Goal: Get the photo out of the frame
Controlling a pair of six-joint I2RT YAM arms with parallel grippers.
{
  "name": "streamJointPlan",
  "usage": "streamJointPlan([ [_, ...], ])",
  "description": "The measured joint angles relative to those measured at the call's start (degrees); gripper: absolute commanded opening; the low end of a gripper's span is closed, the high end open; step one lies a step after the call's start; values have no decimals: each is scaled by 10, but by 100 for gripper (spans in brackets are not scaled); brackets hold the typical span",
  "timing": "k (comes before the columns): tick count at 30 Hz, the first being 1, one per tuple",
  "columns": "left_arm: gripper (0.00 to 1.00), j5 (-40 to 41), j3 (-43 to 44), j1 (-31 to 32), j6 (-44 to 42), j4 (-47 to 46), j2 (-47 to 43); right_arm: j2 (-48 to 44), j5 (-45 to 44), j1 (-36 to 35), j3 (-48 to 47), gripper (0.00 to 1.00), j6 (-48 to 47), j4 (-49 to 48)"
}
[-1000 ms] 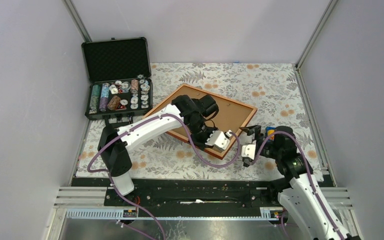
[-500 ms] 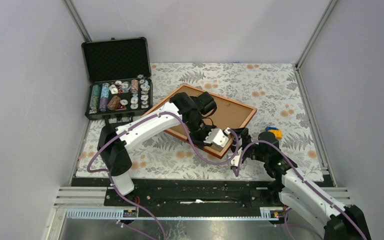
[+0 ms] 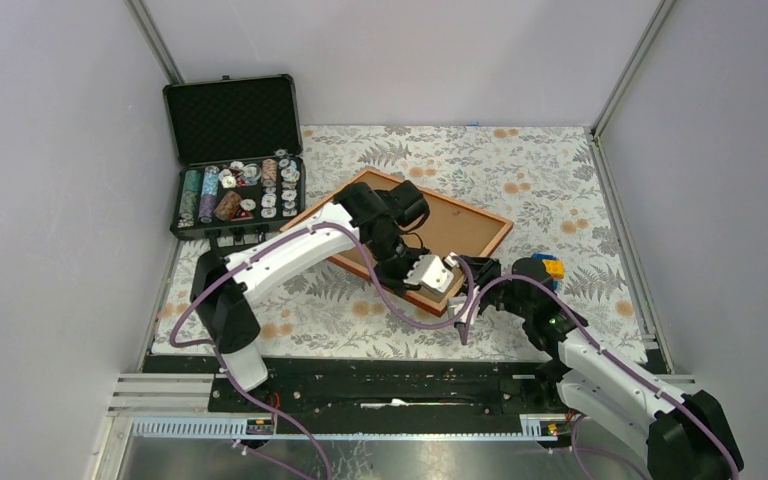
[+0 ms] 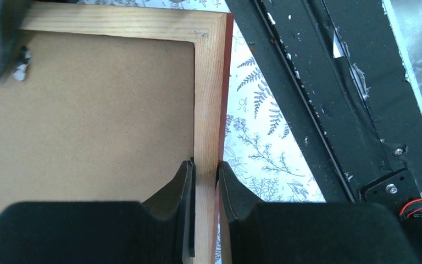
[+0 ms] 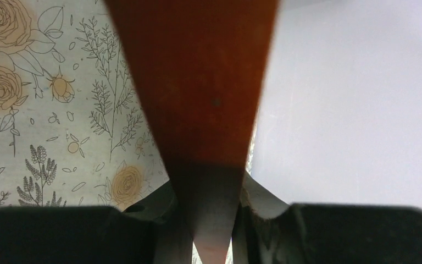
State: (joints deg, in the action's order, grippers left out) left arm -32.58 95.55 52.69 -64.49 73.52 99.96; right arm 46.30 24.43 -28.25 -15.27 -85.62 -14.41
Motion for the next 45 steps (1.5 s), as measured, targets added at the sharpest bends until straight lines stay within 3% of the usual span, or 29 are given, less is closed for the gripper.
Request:
streamJointPlan([
  [3,33,-2,0,-5,0,-4,-17,-1,-9,-4,-8,0,2,8],
  [8,76,-3,0,-14,25,-28,-42,-6,-15,-5,-40,0,42,46],
  [14,98,-19,-2,-74,101,-109,-120,-15,-28,-5,-89,0,116,110],
  [21,99,-17,-33,-138,222,-242,-227,-35,-34,-5,-103,0,163,153],
  [29,99,4,-52,-160,271,-281,-230,-30,-38,-5,-144,0,221,187],
  [39,93,14,-108,-179,110,-218,-250,-37,-38,-5,-171,0,251,227],
  [45,93,16,-115,-191,96,-214,-253,-34,-38,-5,-217,0,304,275],
])
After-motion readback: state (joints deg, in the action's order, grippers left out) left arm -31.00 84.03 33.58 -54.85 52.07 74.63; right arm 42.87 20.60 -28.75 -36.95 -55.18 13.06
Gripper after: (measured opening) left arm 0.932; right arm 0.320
